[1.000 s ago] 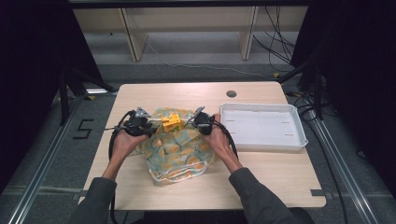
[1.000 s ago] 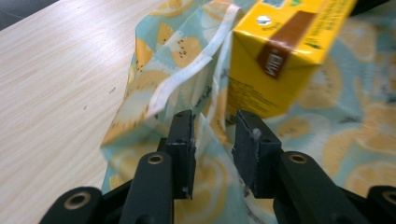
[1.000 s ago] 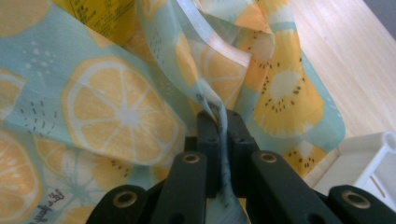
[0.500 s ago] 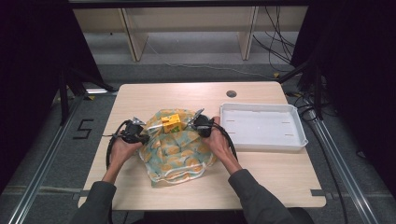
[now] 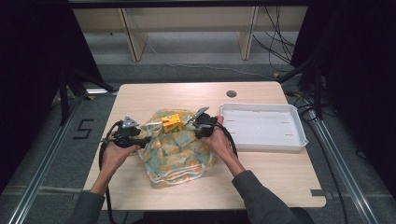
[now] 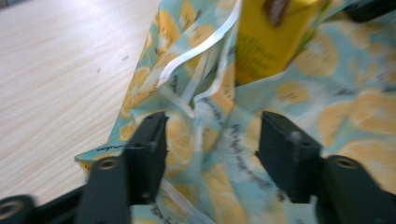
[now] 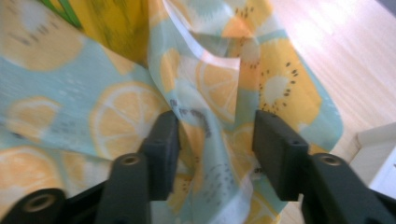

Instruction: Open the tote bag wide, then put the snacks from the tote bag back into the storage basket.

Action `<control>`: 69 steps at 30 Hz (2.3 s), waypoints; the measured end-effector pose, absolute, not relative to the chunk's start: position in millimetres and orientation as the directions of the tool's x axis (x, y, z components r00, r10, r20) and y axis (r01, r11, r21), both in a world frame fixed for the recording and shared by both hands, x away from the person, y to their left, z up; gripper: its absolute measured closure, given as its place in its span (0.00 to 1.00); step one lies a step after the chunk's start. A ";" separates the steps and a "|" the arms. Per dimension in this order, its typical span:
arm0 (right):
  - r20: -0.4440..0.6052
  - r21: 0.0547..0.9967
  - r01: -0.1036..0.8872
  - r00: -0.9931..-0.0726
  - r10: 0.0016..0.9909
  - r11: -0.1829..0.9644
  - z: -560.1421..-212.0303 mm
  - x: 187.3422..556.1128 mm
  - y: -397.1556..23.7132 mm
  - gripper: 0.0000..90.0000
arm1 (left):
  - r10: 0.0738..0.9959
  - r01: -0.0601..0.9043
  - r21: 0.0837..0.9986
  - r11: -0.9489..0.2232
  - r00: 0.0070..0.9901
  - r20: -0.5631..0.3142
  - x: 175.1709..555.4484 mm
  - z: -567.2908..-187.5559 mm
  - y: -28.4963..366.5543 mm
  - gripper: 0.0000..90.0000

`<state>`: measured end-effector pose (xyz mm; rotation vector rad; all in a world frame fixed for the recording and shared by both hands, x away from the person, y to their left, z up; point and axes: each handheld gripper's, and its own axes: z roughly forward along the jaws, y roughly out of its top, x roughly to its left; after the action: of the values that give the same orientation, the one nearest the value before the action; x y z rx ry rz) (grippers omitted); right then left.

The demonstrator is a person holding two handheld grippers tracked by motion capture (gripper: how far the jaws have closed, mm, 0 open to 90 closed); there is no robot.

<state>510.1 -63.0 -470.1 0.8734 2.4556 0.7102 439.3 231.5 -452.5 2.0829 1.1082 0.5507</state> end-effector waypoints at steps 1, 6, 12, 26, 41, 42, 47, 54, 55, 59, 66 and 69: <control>-0.213 0.604 0.451 -0.704 0.678 0.658 -466.2 508.3 -64.6 0.53 | 0.842 0.528 0.767 -0.366 0.539 0.031 433.3 -449.3 231.3 0.42; -0.176 0.675 0.421 -0.705 0.686 0.606 -448.9 498.8 -69.9 0.45 | 0.827 0.524 0.788 -0.324 0.562 -0.033 399.9 -441.2 233.5 0.31; -0.127 0.727 0.396 -0.726 0.675 0.562 -434.1 488.9 -66.3 0.42 | 0.848 0.509 0.813 -0.284 0.529 -0.034 362.7 -450.2 233.4 0.26; -0.060 0.746 0.389 -0.769 0.636 0.541 -433.5 478.1 -50.2 0.39 | 0.862 0.472 0.853 -0.224 0.505 -0.053 315.2 -467.1 227.3 0.18; -0.006 0.769 0.389 -0.789 0.614 0.508 -440.5 480.4 -37.9 0.33 | 0.860 0.487 0.829 -0.275 0.510 -0.014 291.7 -484.7 227.4 0.21; 0.002 0.770 0.398 -0.783 0.622 0.498 -441.3 480.1 -36.0 0.32 | 0.859 0.491 0.825 -0.280 0.512 -0.013 290.1 -484.5 228.3 0.21; 0.046 0.762 0.440 -0.768 0.638 0.475 -442.1 481.1 -29.1 0.26 | 0.864 0.472 0.840 -0.269 0.504 -0.007 281.7 -484.6 229.0 0.23; 0.038 0.775 0.432 -0.761 0.648 0.462 -447.9 488.5 -13.3 0.20 | 0.866 0.477 0.834 -0.277 0.501 0.000 283.2 -486.3 231.7 0.23; 0.062 0.748 0.471 -0.751 0.657 0.468 -445.1 487.9 -12.1 0.19 | 0.864 0.478 0.832 -0.281 0.504 0.002 283.5 -487.1 231.9 0.23; 0.048 0.753 0.462 -0.748 0.662 0.469 -446.7 494.7 -5.3 0.19 | 0.859 0.483 0.827 -0.288 0.512 0.000 283.5 -489.2 229.5 0.23; 0.049 0.747 0.471 -0.743 0.668 0.469 -446.9 501.1 5.6 0.18 | 0.857 0.489 0.818 -0.304 0.515 0.011 283.3 -489.2 229.6 0.23; 0.048 0.740 0.487 -0.727 0.685 0.465 -448.0 504.1 8.9 0.18 | 0.856 0.487 0.818 -0.307 0.516 0.014 283.3 -489.1 229.7 0.23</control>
<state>504.1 8.9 -448.0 1.0067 2.4594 1.1171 283.3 229.7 -489.1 1.9611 1.0978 0.5874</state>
